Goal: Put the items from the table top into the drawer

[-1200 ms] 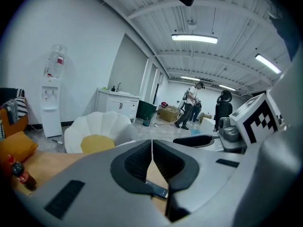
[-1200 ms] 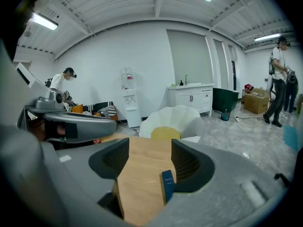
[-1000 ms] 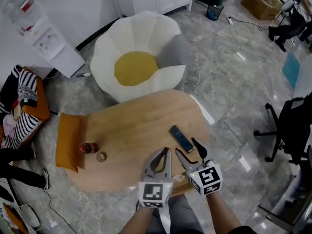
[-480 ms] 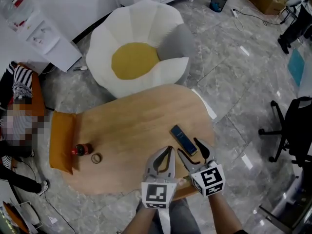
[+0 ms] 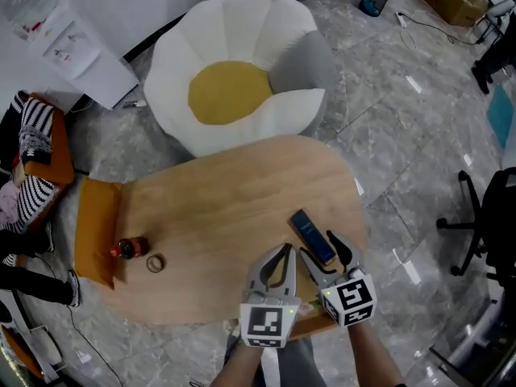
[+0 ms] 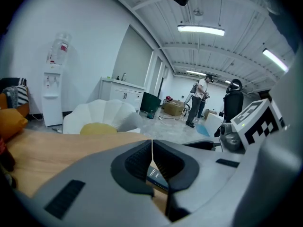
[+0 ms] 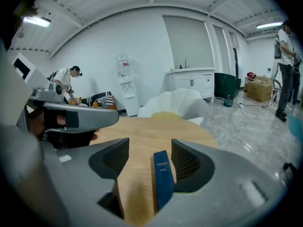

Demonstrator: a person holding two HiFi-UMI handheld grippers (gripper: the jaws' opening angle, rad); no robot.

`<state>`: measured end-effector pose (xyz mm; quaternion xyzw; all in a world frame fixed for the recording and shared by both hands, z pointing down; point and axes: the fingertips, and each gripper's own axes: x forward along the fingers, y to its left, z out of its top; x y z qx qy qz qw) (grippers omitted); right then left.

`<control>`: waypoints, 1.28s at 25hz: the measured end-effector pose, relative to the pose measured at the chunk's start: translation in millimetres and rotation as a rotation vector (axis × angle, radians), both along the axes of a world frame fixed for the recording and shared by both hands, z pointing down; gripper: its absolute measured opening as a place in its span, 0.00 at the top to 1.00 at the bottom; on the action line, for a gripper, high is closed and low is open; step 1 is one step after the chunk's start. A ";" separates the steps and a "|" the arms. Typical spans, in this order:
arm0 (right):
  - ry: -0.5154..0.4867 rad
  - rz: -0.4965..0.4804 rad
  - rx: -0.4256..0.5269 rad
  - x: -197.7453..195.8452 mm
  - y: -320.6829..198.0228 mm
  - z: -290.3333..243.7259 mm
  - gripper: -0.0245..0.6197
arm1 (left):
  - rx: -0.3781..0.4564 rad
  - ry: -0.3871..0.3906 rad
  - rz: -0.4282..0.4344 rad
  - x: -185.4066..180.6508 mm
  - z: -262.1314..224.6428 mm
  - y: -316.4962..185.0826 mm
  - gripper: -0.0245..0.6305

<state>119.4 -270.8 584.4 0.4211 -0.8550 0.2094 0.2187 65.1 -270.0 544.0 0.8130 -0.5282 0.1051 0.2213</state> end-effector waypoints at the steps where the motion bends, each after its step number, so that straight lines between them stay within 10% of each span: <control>1: 0.002 -0.001 -0.002 -0.1 0.1 4.9 0.54 | -0.006 0.001 -0.008 -1.5 5.2 0.7 0.94; 32: 0.098 -0.044 -0.098 5.5 -3.2 98.1 0.54 | -0.090 0.014 -0.019 11.6 86.0 -10.0 0.94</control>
